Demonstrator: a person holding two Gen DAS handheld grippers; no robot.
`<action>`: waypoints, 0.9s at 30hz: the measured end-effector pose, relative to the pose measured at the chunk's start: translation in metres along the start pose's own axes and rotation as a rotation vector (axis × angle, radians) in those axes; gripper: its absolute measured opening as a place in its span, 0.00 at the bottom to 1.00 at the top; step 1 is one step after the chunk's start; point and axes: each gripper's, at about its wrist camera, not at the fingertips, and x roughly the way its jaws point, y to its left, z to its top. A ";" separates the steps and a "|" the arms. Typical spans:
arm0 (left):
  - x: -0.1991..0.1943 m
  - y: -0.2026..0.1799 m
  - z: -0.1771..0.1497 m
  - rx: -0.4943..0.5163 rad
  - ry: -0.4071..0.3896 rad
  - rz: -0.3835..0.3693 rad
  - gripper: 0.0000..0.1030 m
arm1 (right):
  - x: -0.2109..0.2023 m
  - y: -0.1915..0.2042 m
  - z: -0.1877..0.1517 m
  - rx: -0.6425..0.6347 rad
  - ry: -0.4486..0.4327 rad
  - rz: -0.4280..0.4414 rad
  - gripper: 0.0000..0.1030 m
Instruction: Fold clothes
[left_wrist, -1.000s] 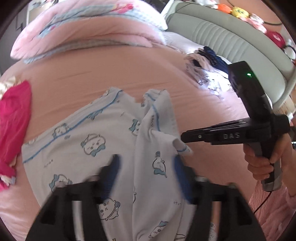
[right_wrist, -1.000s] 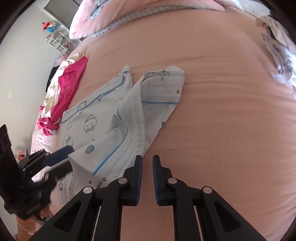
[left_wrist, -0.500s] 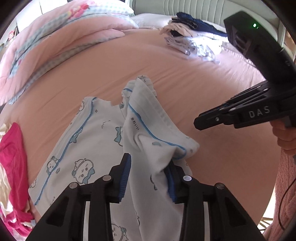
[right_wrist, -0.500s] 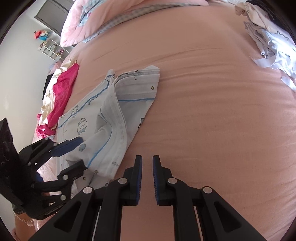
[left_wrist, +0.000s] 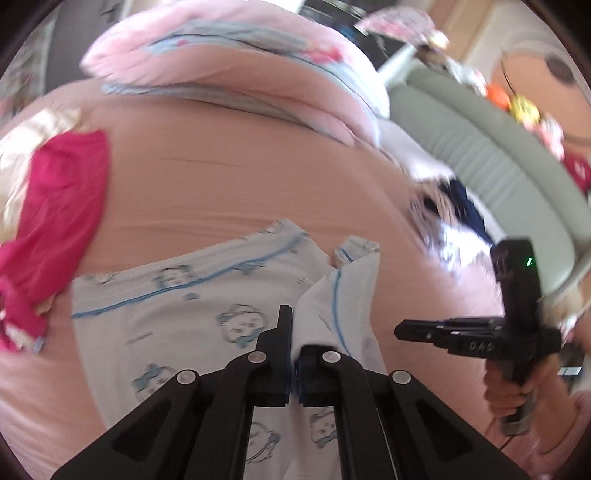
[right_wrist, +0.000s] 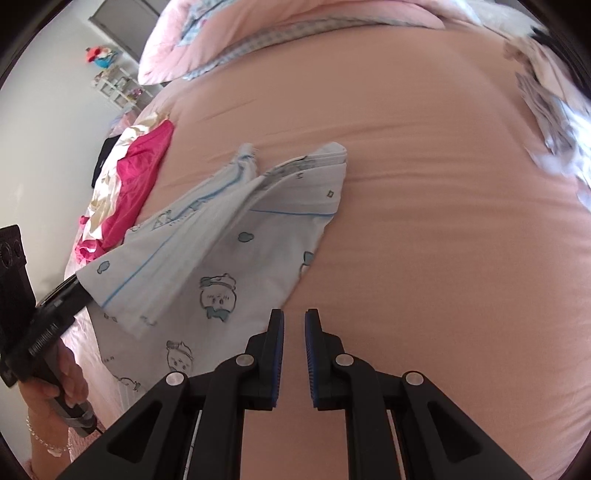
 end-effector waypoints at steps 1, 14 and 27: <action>-0.009 0.010 0.002 -0.021 -0.017 0.010 0.01 | 0.001 0.006 0.005 -0.017 -0.004 -0.010 0.11; -0.003 0.104 -0.012 -0.149 0.158 0.230 0.04 | 0.038 0.080 0.051 -0.202 -0.020 -0.064 0.11; 0.000 0.063 -0.029 0.353 0.096 0.346 0.65 | 0.095 0.102 0.084 -0.343 0.027 -0.098 0.11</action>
